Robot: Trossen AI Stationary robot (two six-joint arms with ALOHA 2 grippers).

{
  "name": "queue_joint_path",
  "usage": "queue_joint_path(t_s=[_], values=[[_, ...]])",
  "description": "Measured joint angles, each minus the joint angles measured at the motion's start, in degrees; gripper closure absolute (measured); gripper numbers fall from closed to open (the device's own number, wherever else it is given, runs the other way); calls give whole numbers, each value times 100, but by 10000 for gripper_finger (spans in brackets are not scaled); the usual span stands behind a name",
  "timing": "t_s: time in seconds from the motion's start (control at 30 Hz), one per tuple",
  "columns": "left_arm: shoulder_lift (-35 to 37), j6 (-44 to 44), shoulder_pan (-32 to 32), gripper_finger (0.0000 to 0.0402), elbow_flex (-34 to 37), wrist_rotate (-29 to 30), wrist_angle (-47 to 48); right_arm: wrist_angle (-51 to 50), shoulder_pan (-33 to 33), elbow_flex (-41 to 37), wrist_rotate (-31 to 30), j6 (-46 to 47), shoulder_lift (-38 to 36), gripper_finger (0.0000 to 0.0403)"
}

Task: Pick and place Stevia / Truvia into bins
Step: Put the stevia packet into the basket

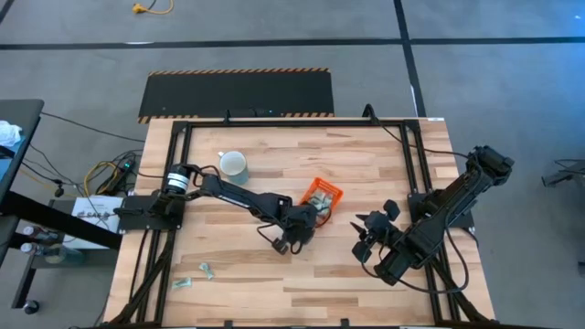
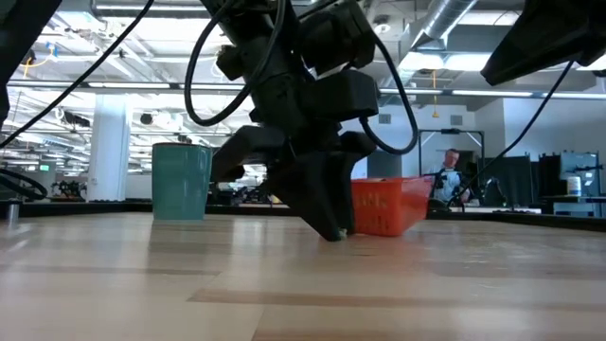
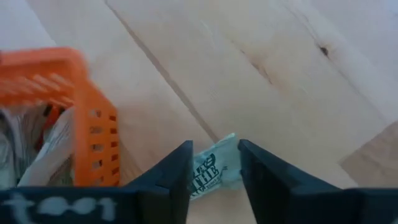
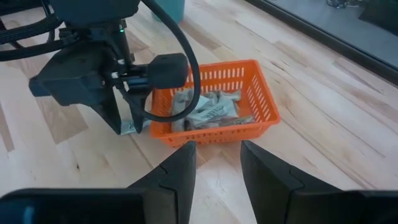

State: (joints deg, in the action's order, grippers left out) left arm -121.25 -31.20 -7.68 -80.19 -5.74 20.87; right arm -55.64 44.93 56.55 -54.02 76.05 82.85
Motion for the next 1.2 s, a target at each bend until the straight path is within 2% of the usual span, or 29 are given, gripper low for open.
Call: queue_joint_path(t_s=[0.27, 0.33, 0.87, 1.07, 1.2], values=[[26, 491, -29, 381, 11, -122, 100, 2, 0, 1, 0, 0, 0, 285], [51, 543, -31, 395, 15, -100, 103, 4, 0, 1, 2, 0, 0, 285], [783, 695, -295, 401, 40, 447, 222, 19, 0, 1, 4, 0, -2, 285], [955, 717, -115, 401, 33, 1100, -605, 39, 0, 1, 2, 0, 0, 285], [957, 794, 270, 401, 27, 1072, -1381, 43, 0, 1, 4, -2, 0, 285]])
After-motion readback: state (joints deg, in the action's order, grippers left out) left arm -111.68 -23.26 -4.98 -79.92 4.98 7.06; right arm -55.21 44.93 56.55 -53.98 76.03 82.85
